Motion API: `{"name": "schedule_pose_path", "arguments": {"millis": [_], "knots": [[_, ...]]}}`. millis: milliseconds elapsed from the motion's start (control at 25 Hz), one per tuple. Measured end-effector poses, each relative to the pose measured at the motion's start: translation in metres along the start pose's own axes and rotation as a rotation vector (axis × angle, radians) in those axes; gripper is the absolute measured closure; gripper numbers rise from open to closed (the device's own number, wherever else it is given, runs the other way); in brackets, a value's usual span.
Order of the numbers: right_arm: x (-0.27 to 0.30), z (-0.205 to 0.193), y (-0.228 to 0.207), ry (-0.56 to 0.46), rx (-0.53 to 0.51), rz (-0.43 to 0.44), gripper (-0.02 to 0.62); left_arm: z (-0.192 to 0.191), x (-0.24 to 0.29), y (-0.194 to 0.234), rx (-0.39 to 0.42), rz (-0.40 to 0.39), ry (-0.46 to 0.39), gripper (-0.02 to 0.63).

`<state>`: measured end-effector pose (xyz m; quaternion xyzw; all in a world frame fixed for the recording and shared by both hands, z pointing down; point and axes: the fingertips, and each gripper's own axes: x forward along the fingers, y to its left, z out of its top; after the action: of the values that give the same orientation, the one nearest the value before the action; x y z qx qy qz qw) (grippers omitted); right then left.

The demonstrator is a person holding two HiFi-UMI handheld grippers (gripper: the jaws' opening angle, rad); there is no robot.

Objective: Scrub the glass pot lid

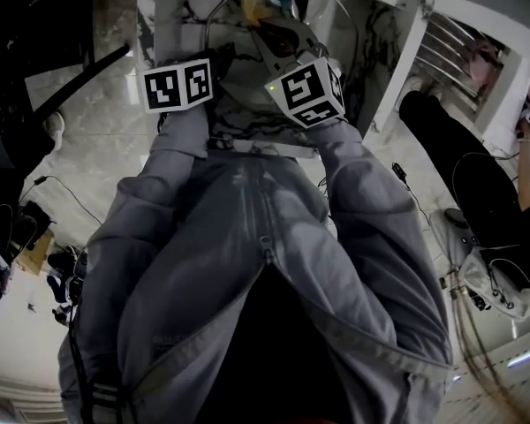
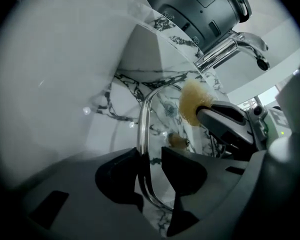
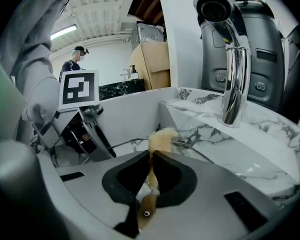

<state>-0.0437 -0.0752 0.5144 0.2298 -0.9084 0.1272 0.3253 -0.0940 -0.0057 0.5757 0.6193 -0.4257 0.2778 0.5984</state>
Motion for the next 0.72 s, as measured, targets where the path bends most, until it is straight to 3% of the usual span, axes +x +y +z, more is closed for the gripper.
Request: {"name": "schedule_pose_path", "arguments": {"millis": [440, 720], "knots": [[0.0, 0.007, -0.006, 0.03, -0.112, -0.035, 0.554, 0.009, -0.027, -0.034, 0.059, -0.126, -0.064, 0.535], [0.003, 0.006, -0.005, 0.052, -0.232, -0.074, 0.554, 0.018, -0.044, -0.042, 0.184, -0.103, -0.086, 0.554]]}}
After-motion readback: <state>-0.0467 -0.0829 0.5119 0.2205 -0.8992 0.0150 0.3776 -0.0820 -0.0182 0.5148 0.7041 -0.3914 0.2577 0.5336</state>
